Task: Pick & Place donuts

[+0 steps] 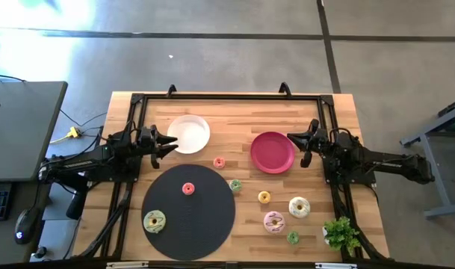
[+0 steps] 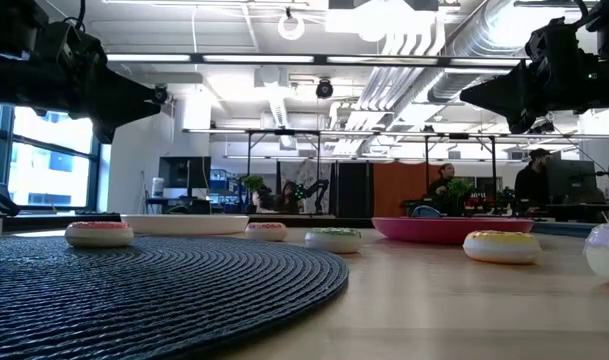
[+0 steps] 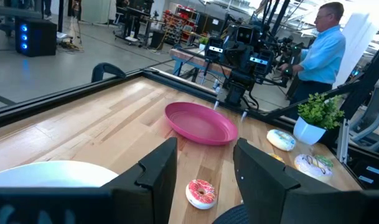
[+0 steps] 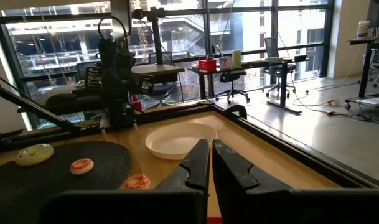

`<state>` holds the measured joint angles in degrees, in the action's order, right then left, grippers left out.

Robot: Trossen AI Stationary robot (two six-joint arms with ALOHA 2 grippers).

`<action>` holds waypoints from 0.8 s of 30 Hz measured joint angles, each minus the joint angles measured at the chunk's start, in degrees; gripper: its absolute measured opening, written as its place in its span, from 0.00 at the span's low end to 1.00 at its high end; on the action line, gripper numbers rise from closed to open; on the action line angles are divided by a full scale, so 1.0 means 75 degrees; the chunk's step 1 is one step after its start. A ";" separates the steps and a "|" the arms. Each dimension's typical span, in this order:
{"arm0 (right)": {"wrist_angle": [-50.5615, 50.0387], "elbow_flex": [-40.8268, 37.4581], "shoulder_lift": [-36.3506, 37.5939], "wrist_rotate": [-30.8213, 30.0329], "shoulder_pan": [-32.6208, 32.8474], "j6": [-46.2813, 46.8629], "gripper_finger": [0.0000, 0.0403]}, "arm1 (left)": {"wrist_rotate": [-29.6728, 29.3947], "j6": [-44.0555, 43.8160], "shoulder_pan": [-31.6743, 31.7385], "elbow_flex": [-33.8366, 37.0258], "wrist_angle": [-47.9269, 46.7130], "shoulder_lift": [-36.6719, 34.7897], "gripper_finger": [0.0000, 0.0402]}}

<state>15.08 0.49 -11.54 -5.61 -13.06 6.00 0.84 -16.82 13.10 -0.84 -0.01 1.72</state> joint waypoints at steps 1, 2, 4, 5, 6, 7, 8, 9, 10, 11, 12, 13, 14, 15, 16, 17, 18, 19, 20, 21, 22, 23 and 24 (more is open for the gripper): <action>0.0001 0.0000 -0.0001 0.0000 0.0000 0.0000 0.03 | 0.0000 0.0000 0.0000 0.0000 0.0000 0.0002 0.38; 0.0002 0.0000 0.0001 0.0000 -0.0003 0.0002 0.03 | 0.0000 0.0000 0.0000 -0.0001 0.0000 0.0001 0.38; 0.0002 0.0002 -0.0001 0.0000 0.0000 0.0001 0.03 | 0.0000 0.0000 0.0000 -0.0003 0.0000 -0.0001 0.38; 0.0000 0.0000 -0.0001 0.0000 -0.0002 0.0002 0.03 | 0.0000 0.0000 0.0000 0.0000 0.0000 0.0002 0.38; 0.0001 0.0000 -0.0001 0.0000 0.0000 0.0000 0.03 | 0.0000 0.0000 0.0000 -0.0001 0.0000 0.0002 0.38; 0.0001 0.0001 0.0001 0.0000 -0.0001 0.0001 0.03 | 0.0000 0.0000 0.0000 0.0000 0.0000 -0.0001 0.38; -0.0001 0.0001 -0.0001 0.0000 -0.0001 0.0002 0.03 | 0.0000 0.0000 0.0000 -0.0003 0.0000 -0.0001 0.38; 0.0001 0.0000 -0.0001 0.0000 -0.0002 0.0001 0.03 | 0.0000 -0.0002 0.0000 -0.0003 0.0000 0.0000 0.38; -0.0001 0.0003 -0.0001 0.0000 -0.0003 0.0003 0.03 | 0.0000 0.0000 0.0000 -0.0003 0.0000 -0.0001 0.38; 0.0001 0.0003 0.0001 0.0000 0.0000 0.0003 0.03 | -0.0012 -0.0001 0.0000 -0.0001 0.0000 0.0000 0.38; -0.0001 0.0000 -0.0001 0.0000 0.0000 0.0002 0.03 | -0.0046 -0.0002 0.0000 -0.0002 0.0001 0.0001 0.38; -0.0001 0.0001 -0.0001 0.0000 -0.0002 0.0001 0.03 | -0.0086 0.0000 0.0000 -0.0003 0.0004 0.0002 0.38; 0.0002 0.0001 0.0000 0.0000 -0.0002 0.0001 0.03 | -0.0125 0.0000 0.0000 -0.0002 0.0009 0.0002 0.38; 0.0001 0.0000 -0.0001 0.0000 -0.0003 0.0002 0.03 | -0.0128 0.0000 0.0000 -0.0003 0.0009 0.0000 0.38; 0.0002 0.0000 -0.0001 0.0000 0.0000 0.0000 0.03 | -0.0128 0.0000 0.0000 0.0000 0.0009 0.0002 0.38; 0.0000 0.0003 0.0002 0.0000 0.0000 0.0003 0.03 | -0.0128 0.0000 0.0000 -0.0003 0.0009 -0.0001 0.38; -0.0001 0.0003 0.0001 0.0000 -0.0003 0.0000 0.03 | -0.0128 0.0000 0.0000 -0.0003 0.0009 -0.0001 0.38; 0.0001 0.0000 -0.0001 0.0000 0.0000 0.0000 0.03 | -0.0130 0.0000 0.0000 -0.0001 0.0009 0.0001 0.38; 0.0002 0.0000 0.0001 0.0000 0.0000 0.0000 0.03 | -0.0140 0.0000 0.0000 -0.0002 0.0010 0.0000 0.38; -0.0001 0.0003 -0.0001 0.0000 -0.0001 0.0000 0.03 | -0.0149 0.0000 0.0000 -0.0002 0.0012 0.0002 0.38; 0.0002 0.0002 0.0000 0.0000 -0.0001 0.0000 0.03 | -0.0148 0.0000 0.0000 -0.0002 0.0012 0.0001 0.38; 0.0002 0.0002 -0.0001 0.0000 -0.0001 0.0008 0.03 | -0.0140 0.0000 0.0000 0.0000 0.0012 0.0002 0.38; 0.0006 0.0000 -0.0001 0.0001 -0.0001 0.0096 0.03 | -0.0140 0.0000 0.0000 0.0000 0.0012 0.0002 0.38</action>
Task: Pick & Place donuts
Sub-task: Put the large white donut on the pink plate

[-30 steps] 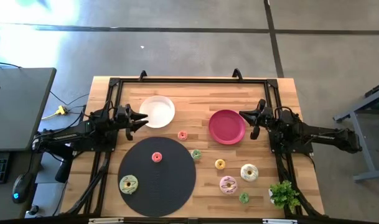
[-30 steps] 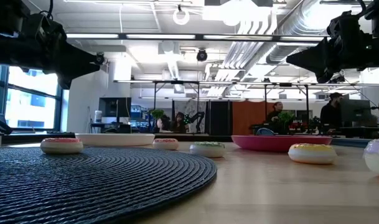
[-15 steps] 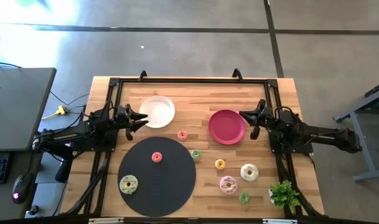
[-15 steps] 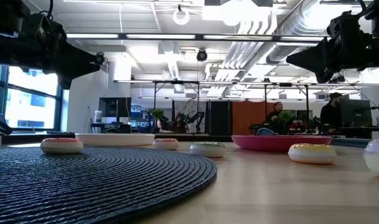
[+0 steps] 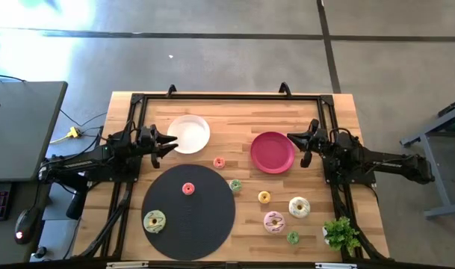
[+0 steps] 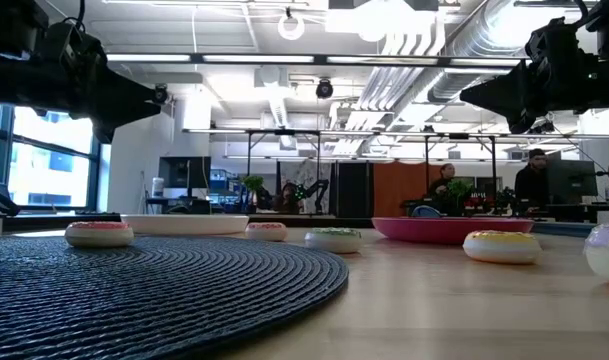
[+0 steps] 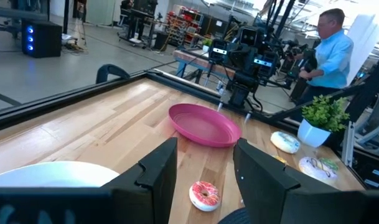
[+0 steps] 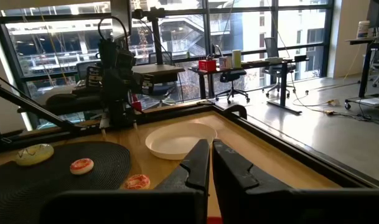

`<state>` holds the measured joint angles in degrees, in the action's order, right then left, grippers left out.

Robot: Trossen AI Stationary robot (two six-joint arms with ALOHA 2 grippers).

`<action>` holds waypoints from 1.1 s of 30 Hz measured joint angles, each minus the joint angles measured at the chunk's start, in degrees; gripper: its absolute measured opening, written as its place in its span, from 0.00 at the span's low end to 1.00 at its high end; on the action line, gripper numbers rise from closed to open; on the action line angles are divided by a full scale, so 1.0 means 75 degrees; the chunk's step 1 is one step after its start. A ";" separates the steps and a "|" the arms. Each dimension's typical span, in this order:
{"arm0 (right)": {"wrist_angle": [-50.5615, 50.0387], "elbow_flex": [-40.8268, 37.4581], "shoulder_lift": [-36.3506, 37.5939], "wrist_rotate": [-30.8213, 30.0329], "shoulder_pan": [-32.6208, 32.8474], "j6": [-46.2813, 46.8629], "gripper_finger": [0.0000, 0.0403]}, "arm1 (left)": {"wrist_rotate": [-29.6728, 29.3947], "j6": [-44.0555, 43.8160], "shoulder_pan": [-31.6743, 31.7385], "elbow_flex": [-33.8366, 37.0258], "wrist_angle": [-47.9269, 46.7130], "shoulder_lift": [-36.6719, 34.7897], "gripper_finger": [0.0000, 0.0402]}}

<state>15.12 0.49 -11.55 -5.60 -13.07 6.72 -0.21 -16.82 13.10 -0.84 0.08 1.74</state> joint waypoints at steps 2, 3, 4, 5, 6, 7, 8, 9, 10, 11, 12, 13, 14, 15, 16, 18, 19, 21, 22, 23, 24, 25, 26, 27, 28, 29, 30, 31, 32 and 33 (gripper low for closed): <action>0.0008 0.0000 0.0001 0.0033 0.0001 0.0467 0.03 | -0.0040 0.0000 0.0000 0.0000 0.0039 -0.0003 0.38; 0.0008 0.0002 0.0000 0.0049 0.0001 0.0787 0.03 | -0.0105 0.0002 0.0000 -0.0001 0.0044 -0.0001 0.38; 0.0014 0.0001 0.0000 0.0054 0.0001 0.1102 0.03 | -0.0204 0.0033 0.0000 -0.0003 0.0059 -0.0002 0.38; 0.0029 0.0000 0.0001 0.0043 -0.0001 0.1365 0.03 | -0.0288 0.0156 0.0000 -0.0002 0.0088 0.0000 0.38; 0.0087 0.0000 0.0000 0.0001 0.0001 0.1483 0.03 | -0.0354 0.0312 0.0000 -0.0003 0.0142 0.0000 0.38; 0.0213 0.0003 0.0000 -0.0074 0.0001 0.1439 0.03 | -0.0389 0.0423 0.0000 -0.0002 0.0252 0.0000 0.38; 0.0336 0.0001 0.0000 -0.0183 -0.0005 0.1273 0.03 | -0.0396 0.0469 0.0000 -0.0004 0.0434 0.0000 0.38; 0.0455 0.0000 0.0003 -0.0304 -0.0005 0.1070 0.03 | -0.0393 0.0472 0.0000 -0.0028 0.0622 -0.0001 0.38; 0.0559 0.0002 0.0000 -0.0421 -0.0005 0.0922 0.03 | -0.0393 0.0472 0.0000 -0.0071 0.0679 -0.0003 0.38; 0.0663 0.0000 0.0000 -0.0486 -0.0005 0.0821 0.03 | -0.0393 0.0468 0.0000 -0.0143 0.0584 -0.0003 0.38; 0.0756 0.0002 0.0000 -0.0545 -0.0005 0.0761 0.03 | -0.0388 0.0435 0.0000 -0.0242 0.0498 0.0010 0.38; 0.0821 0.0000 0.0000 -0.0580 -0.0005 0.0690 0.03 | -0.0389 0.0402 0.0000 -0.0353 0.0492 0.0014 0.38; 0.0828 0.0000 0.0000 -0.0582 -0.0005 0.0627 0.03 | -0.0389 0.0398 0.0000 -0.0475 0.0537 0.0009 0.38; 0.0831 0.0002 0.0000 -0.0583 -0.0005 0.0543 0.03 | -0.0391 0.0395 0.0000 -0.0588 0.0584 -0.0002 0.38; 0.0859 0.0007 -0.0005 -0.0590 -0.0006 0.0344 0.03 | -0.0391 0.0393 0.0000 -0.0697 0.0615 -0.0008 0.38; 0.0895 0.0019 -0.0006 -0.0661 -0.0006 -0.0269 0.03 | -0.0388 0.0417 0.0000 -0.0878 0.0565 0.0000 0.38; 0.0894 0.0026 -0.0006 -0.0735 -0.0008 -0.0481 0.03 | -0.0390 0.0462 0.0000 -0.0950 0.0531 0.0000 0.38; 0.0942 0.0028 -0.0009 -0.0910 -0.0008 -0.0536 0.03 | -0.0432 0.0575 0.0000 -0.1072 0.0563 0.0004 0.38; 0.0953 0.0038 -0.0009 -0.0911 -0.0008 -0.0527 0.04 | -0.0515 0.0618 0.0000 -0.1108 0.0572 -0.0002 0.38; 0.0968 0.0041 -0.0009 -0.0825 -0.0008 -0.0503 0.05 | -0.0644 0.0642 0.0000 -0.1139 0.0573 -0.0002 0.38; 0.0962 0.0041 -0.0009 -0.0708 -0.0008 -0.0498 0.06 | -0.0726 0.0656 0.0000 -0.1160 0.0568 0.0003 0.38; 0.0954 0.0041 -0.0009 -0.0586 -0.0008 -0.0499 0.08 | -0.0811 0.0662 0.0000 -0.1168 0.0565 0.0003 0.38; 0.0952 0.0044 -0.0009 -0.0494 -0.0008 -0.0504 0.10 | -0.0828 0.0662 0.0000 -0.1174 0.0568 0.0021 0.38; 0.0954 0.0047 -0.0009 -0.0406 -0.0005 -0.0504 0.13 | -0.0831 0.0664 0.0003 -0.1176 0.0571 0.0050 0.38; 0.0964 0.0047 -0.0009 -0.0367 -0.0005 -0.0499 0.16 | -0.0831 0.0664 0.0003 -0.1180 0.0565 0.0063 0.38; 0.0994 0.0047 -0.0009 -0.0290 -0.0008 -0.0489 0.18 | -0.0832 0.0664 0.0003 -0.1180 0.0552 0.0089 0.38; 0.1059 0.0050 -0.0009 -0.0164 -0.0008 -0.0488 0.21 | -0.0833 0.0664 0.0003 -0.1180 0.0557 0.0130 0.38; 0.1190 0.0050 -0.0009 0.0015 -0.0008 -0.0492 0.24 | -0.0833 0.0664 0.0003 -0.1183 0.0578 0.0180 0.38; 0.1353 0.0067 -0.0009 0.0228 -0.0008 -0.0495 0.26 | -0.0833 0.0664 0.0003 -0.1186 0.0588 0.0230 0.38; 0.1389 0.0168 -0.0009 0.0455 -0.0008 -0.0528 0.29 | -0.0833 0.0659 0.0003 -0.1186 0.0589 0.0267 0.38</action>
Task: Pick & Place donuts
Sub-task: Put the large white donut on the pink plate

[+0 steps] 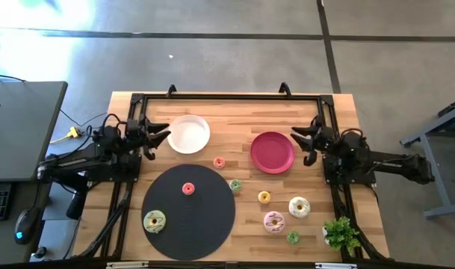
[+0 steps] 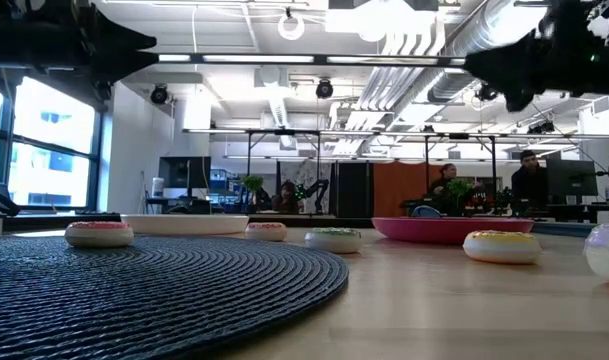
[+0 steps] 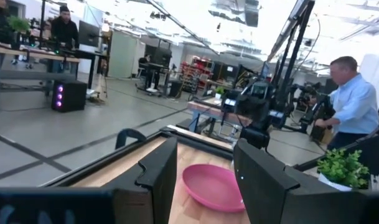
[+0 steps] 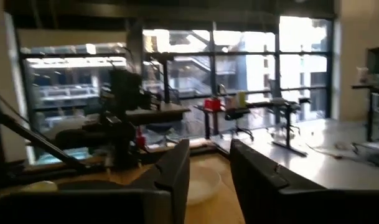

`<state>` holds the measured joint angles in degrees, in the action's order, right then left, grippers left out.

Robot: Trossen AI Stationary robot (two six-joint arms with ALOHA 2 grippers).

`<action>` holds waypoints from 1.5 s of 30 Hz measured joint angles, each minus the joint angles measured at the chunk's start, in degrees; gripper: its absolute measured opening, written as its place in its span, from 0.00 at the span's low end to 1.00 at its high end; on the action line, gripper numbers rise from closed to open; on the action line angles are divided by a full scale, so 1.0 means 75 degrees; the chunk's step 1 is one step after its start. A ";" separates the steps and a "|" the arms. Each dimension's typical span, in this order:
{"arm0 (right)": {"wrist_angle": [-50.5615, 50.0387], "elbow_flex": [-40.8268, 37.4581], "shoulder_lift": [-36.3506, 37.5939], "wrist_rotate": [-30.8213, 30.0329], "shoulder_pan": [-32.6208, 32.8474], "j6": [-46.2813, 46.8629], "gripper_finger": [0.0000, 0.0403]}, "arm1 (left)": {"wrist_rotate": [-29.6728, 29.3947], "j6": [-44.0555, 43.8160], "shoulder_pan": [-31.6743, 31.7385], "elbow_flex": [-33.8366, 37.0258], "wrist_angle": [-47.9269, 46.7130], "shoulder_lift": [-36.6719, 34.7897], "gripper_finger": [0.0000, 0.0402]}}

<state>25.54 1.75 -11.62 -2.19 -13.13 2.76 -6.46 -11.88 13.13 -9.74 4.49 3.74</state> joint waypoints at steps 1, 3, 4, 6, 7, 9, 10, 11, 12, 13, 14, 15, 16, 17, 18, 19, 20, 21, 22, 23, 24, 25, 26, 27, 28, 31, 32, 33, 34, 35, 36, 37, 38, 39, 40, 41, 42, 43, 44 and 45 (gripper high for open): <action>0.0001 0.0154 -0.0005 0.0161 0.0002 -0.0040 0.31 | 0.0000 -0.0028 0.0000 0.0000 0.0009 0.0047 0.38; 0.0005 0.0515 -0.0099 0.0207 0.0003 -0.0075 0.34 | 0.0000 -0.0050 0.0000 0.0000 0.0075 0.0153 0.38; -0.0044 0.0740 -0.0210 0.0208 0.0003 -0.0080 0.35 | -0.0003 -0.0055 0.0000 -0.0003 0.0120 0.0206 0.38; -0.0488 0.1280 -0.0543 0.0380 0.0006 -0.0188 0.37 | 0.0010 -0.0079 0.0000 -0.0009 0.0299 0.0317 0.38; -0.0852 0.1638 -0.0784 0.0449 0.0006 -0.0212 0.37 | 0.0063 -0.0083 0.0000 -0.0063 0.0302 0.0389 0.38; -0.1878 0.2397 -0.1399 0.0554 0.0009 -0.0204 0.38 | 0.0186 -0.0133 -0.0003 -0.0306 0.0142 0.0562 0.38; -0.2521 0.2793 -0.1812 0.0560 0.0010 -0.0168 0.38 | 0.0191 -0.0258 -0.0002 -0.0470 -0.0036 0.0679 0.38; -0.3190 0.3123 -0.2232 0.0555 0.0027 -0.0072 0.38 | 0.0206 -0.0455 -0.0003 -0.0653 -0.0298 0.0816 0.38; -0.3960 0.3454 -0.2713 0.0553 0.0073 0.0050 0.38 | 0.0204 -0.0657 -0.0001 -0.0850 -0.0642 0.0996 0.38; -0.4653 0.3752 -0.3179 0.0541 0.0147 0.0194 0.38 | 0.0202 -0.0810 -0.0001 -0.1071 -0.1085 0.1198 0.38; -0.5235 0.4023 -0.3638 0.0544 0.0257 0.0335 0.38 | 0.0203 -0.0857 0.0000 -0.1264 -0.1486 0.1408 0.38; -0.5842 0.4264 -0.4080 0.0556 0.0379 0.0468 0.38 | 0.0202 -0.0844 0.0000 -0.1451 -0.1819 0.1625 0.38; -0.6372 0.4477 -0.4477 0.0577 0.0524 0.0599 0.38 | 0.0201 -0.0767 0.0000 -0.1642 -0.2124 0.1863 0.38; -0.6833 0.4695 -0.4870 0.0638 0.0676 0.0731 0.38 | 0.0201 -0.0659 -0.0003 -0.1794 -0.2313 0.2092 0.38; -0.7186 0.4904 -0.5239 0.0757 0.0834 0.0902 0.38 | 0.0196 -0.0568 -0.0003 -0.1920 -0.2437 0.2303 0.38; -0.7512 0.5108 -0.5576 0.0884 0.1012 0.1108 0.38 | 0.0180 -0.0475 -0.0002 -0.2017 -0.2489 0.2495 0.38; -0.7833 0.5303 -0.5882 0.1051 0.1200 0.1319 0.38 | 0.0170 -0.0410 -0.0001 -0.2093 -0.2485 0.2674 0.38; -0.8103 0.5501 -0.6167 0.1220 0.1413 0.1545 0.38 | 0.0151 -0.0356 -0.0002 -0.2154 -0.2413 0.2842 0.38; -0.8305 0.5698 -0.6411 0.1364 0.1632 0.1745 0.38 | 0.0148 -0.0285 -0.0003 -0.2195 -0.2309 0.2987 0.38; -0.8520 0.5885 -0.6651 0.1432 0.1876 0.1955 0.38 | 0.0138 -0.0241 -0.0003 -0.2240 -0.2278 0.3110 0.38; -0.8781 0.6056 -0.6885 0.1457 0.2143 0.2160 0.38 | 0.0124 -0.0228 0.0000 -0.2263 -0.2257 0.3217 0.38; -0.9133 0.6206 -0.7098 0.1501 0.2393 0.2373 0.38 | 0.0121 -0.0228 -0.0001 -0.2264 -0.2177 0.3317 0.38; -0.9498 0.6343 -0.7309 0.1580 0.2644 0.2599 0.38 | 0.0117 -0.0227 -0.0003 -0.2267 -0.2102 0.3407 0.38; -0.9825 0.6474 -0.7507 0.1670 0.2899 0.2842 0.38 | 0.0112 -0.0227 -0.0001 -0.2267 -0.2053 0.3484 0.38; -1.0082 0.6587 -0.7678 0.1734 0.3142 0.3147 0.38 | 0.0106 -0.0228 0.0000 -0.2266 -0.2010 0.3548 0.38; -1.0508 0.6661 -0.8102 0.1822 0.3881 0.4101 0.38 | 0.0096 -0.0246 -0.0001 -0.2267 -0.1910 0.3676 0.38; -1.0582 0.6630 -0.8237 0.1841 0.4112 0.4340 0.38 | 0.0099 -0.0248 0.0000 -0.2267 -0.1928 0.3710 0.38; -1.0590 0.6589 -0.8372 0.1843 0.4348 0.4563 0.38 | 0.0096 -0.0248 -0.0003 -0.2265 -0.1938 0.3739 0.38; -1.0571 0.6529 -0.8492 0.1879 0.4553 0.4791 0.38 | 0.0099 -0.0248 0.0000 -0.2267 -0.1938 0.3760 0.38; -1.0562 0.6471 -0.8603 0.1933 0.4742 0.5025 0.38 | 0.0099 -0.0251 0.0000 -0.2267 -0.1935 0.3771 0.38; -1.0557 0.6408 -0.8716 0.1965 0.4932 0.5249 0.38 | 0.0099 -0.0251 -0.0003 -0.2267 -0.1933 0.3783 0.38; -1.0499 0.6321 -0.8825 0.1941 0.5104 0.5413 0.38 | 0.0099 -0.0251 -0.0002 -0.2267 -0.1931 0.3788 0.38; -1.0431 0.6240 -0.8928 0.1888 0.5273 0.5518 0.38 | 0.0099 -0.0251 -0.0003 -0.2266 -0.1938 0.3790 0.38; -1.0324 0.6143 -0.9027 0.1792 0.5445 0.5591 0.38 | 0.0099 -0.0251 -0.0001 -0.2267 -0.1935 0.3789 0.38; -1.0229 0.6054 -0.9108 0.1707 0.5587 0.5621 0.38 | 0.0099 -0.0251 -0.0003 -0.2267 -0.1931 0.3787 0.38; -1.0139 0.5973 -0.9181 0.1630 0.5706 0.5631 0.38 | 0.0099 -0.0251 -0.0003 -0.2267 -0.1932 0.3787 0.38; -1.0056 0.5898 -0.9249 0.1585 0.5804 0.5633 0.38 | 0.0099 -0.0251 -0.0003 -0.2265 -0.1932 0.3787 0.38; -0.9974 0.5816 -0.9311 0.1539 0.5879 0.5641 0.38 | 0.0099 -0.0251 -0.0003 -0.2267 -0.1935 0.3787 0.38; -0.9897 0.5723 -0.9362 0.1535 0.5924 0.5697 0.38 | 0.0100 -0.0251 -0.0003 -0.2267 -0.1935 0.3787 0.38; -0.9792 0.5615 -0.9400 0.1537 0.5947 0.5799 0.38 | 0.0099 -0.0251 -0.0003 -0.2267 -0.1932 0.3787 0.38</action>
<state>-47.90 43.86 -82.12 9.34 31.48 46.25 -5.72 -13.76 13.11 -26.74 -10.00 32.14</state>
